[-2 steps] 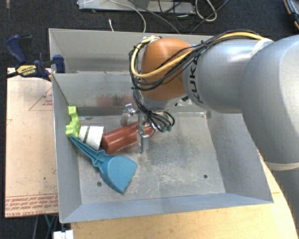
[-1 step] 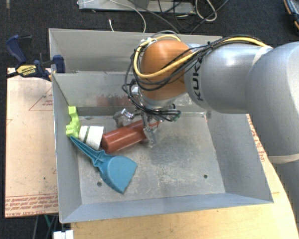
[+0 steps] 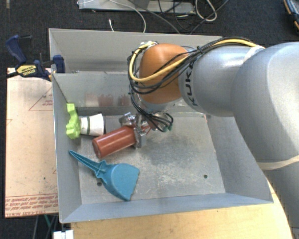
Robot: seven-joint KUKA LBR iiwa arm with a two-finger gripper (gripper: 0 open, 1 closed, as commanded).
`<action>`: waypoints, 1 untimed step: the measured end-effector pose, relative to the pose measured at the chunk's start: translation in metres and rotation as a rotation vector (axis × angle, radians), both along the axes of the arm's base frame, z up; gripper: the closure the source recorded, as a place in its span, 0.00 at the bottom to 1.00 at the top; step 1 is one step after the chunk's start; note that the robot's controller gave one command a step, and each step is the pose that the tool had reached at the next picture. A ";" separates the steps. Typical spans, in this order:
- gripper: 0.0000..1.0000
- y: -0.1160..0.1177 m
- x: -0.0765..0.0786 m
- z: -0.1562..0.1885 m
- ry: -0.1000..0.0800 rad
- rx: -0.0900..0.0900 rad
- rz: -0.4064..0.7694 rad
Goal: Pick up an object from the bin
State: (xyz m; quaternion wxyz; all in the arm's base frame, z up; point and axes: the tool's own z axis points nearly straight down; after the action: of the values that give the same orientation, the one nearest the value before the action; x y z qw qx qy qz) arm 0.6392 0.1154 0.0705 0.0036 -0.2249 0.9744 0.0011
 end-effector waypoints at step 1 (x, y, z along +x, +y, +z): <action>1.00 0.000 0.000 0.000 0.000 0.001 0.000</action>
Offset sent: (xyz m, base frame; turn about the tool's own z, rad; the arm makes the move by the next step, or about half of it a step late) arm -0.0002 0.0003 0.0268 -0.0001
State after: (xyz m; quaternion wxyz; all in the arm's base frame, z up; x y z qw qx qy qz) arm 0.6392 0.1156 0.0706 0.0037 -0.2247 0.9744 0.0015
